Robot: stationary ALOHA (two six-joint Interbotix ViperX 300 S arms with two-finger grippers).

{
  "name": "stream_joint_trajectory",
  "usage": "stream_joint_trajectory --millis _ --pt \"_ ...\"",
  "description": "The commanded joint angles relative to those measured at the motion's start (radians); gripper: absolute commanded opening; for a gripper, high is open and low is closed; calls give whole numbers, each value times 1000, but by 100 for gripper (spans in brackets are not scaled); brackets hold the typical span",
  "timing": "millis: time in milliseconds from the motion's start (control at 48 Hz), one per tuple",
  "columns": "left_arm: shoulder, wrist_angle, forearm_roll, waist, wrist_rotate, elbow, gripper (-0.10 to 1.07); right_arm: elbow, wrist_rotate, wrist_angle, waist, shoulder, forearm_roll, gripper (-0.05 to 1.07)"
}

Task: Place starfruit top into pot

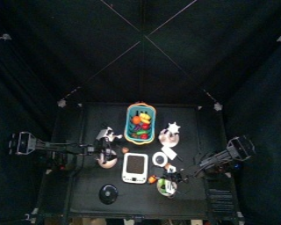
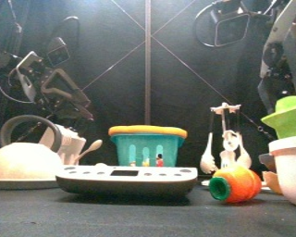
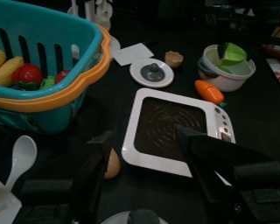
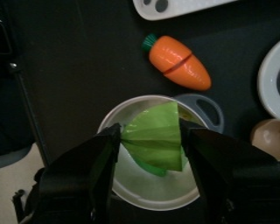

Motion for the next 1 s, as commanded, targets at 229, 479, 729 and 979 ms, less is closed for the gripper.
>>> stream_joint_trajectory --millis 229,479,729,979 --pt "-3 -2 -2 0 2 -11 93 -12 2 29 -5 -6 77 74" --pt "-3 0 -2 0 2 -11 93 -17 0 25 -11 -23 81 90" --pt "-3 3 -2 0 3 -11 93 -15 0 15 -11 -63 75 96" --pt "-3 5 -2 -2 2 -11 93 -5 3 66 -2 -121 84 96"
